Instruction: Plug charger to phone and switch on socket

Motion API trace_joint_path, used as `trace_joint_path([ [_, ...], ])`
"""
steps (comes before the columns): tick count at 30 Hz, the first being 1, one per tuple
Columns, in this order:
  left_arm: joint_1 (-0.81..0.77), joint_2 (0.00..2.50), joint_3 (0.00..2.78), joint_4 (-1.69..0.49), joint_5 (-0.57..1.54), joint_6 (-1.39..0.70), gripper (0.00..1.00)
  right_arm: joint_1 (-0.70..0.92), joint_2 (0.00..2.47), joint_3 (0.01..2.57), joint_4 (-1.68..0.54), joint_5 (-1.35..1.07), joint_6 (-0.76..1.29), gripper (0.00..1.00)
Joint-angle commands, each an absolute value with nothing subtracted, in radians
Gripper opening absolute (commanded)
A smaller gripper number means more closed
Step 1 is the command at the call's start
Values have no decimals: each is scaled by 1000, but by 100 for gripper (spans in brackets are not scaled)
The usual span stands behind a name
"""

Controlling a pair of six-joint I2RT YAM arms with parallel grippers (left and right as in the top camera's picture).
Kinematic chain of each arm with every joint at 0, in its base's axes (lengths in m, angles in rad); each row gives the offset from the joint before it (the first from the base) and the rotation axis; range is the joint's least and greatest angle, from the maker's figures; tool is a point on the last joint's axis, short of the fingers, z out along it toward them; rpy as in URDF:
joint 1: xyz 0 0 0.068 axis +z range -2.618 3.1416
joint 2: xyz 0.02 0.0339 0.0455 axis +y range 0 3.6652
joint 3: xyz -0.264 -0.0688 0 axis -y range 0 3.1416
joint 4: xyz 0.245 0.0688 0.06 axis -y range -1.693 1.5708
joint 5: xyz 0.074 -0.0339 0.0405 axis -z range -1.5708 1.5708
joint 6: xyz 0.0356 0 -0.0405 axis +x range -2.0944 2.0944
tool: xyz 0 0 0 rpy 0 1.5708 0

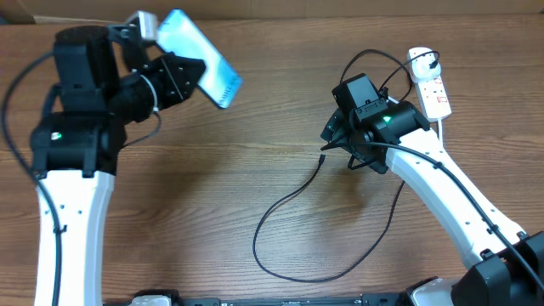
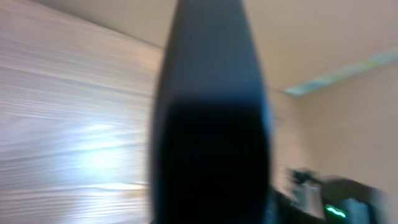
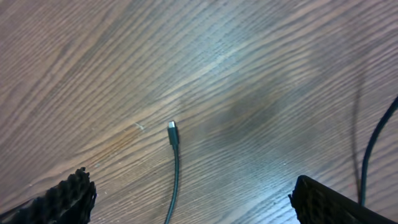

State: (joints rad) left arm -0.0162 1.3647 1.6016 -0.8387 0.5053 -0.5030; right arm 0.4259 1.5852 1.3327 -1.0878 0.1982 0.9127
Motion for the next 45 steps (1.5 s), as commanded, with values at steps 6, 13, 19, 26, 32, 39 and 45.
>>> trace_joint_path([
  [6, -22, 1399, 1749, -1113, -102, -381, 4, 423, 1567, 1328, -1053, 179, 908, 100],
  [13, -22, 1558, 1749, -1332, -151, -381, 4, 423, 1567, 1328, -1060, 178, 908, 100],
  [19, -22, 1597, 1749, -1369, 43, -381, 4, 423, 1567, 1328, -1074, 179, 908, 100],
  [26, -20, 1598, 1741, -1336, 353, -376, 4, 423, 1567, 1328, -1107, 179, 855, 100],
  [32, 1, 1615, 1740, -1239, 754, -377, 4, 423, 1567, 1328, -1129, 180, 822, 100],
  [39, 1, 1715, 1740, -1198, 1070, -314, 4, 423, 1567, 1328, -1143, 182, 784, 100],
  [45, 13, 1855, 1740, -1165, 1333, -291, 4, 414, 1567, 1328, -1166, 183, 783, 100],
])
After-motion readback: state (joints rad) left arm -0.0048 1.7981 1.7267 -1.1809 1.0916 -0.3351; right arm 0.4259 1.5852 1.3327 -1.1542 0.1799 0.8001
